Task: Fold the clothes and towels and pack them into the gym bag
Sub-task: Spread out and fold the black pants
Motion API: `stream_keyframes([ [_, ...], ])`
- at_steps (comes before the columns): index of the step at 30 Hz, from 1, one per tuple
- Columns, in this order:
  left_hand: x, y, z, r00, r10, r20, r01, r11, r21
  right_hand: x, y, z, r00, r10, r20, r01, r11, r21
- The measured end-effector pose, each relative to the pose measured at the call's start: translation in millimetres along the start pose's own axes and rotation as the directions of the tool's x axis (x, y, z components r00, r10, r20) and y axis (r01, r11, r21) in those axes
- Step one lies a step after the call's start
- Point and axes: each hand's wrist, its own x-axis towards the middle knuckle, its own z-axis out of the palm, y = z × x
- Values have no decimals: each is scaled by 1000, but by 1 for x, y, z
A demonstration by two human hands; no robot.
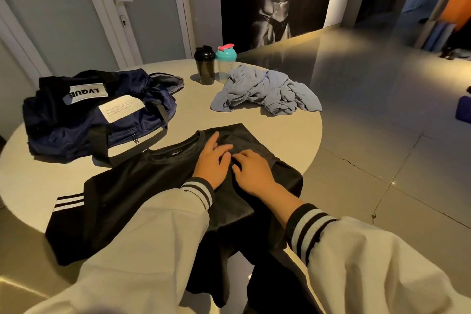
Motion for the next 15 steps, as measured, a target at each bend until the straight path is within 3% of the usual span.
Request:
stream_keyframes([
  [1, -3, 1, -4, 992, 17, -126, -26, 997, -73, -2, 2, 5, 1000, 12, -8, -12, 1000, -17],
  [2, -7, 1, -10, 973, 25, -229, -32, 999, -27, -2, 4, 9, 1000, 20, -23, -20, 999, -39],
  [4, -15, 0, -25, 962, -5, -275, 78, 964, 255, -1, 9, 10, 998, 26, -49, -29, 998, -54],
  [6, -22, -7, -35, 968, -224, -111, 250, 844, 475, 1, 13, 8, 996, 38, -77, -43, 997, -62],
  [8, -27, -12, -39, 908, -417, 46, 319, 757, 571, 4, 17, 5, 994, 76, -80, -82, 994, -74],
  [11, -23, -10, -29, 893, -429, 132, 272, 750, 603, 10, 15, 0, 987, 151, -56, -156, 983, -92],
  [15, -6, -8, -14, 915, -367, 165, 196, 766, 613, 18, -6, 4, 997, 8, -76, -13, 997, -72],
])
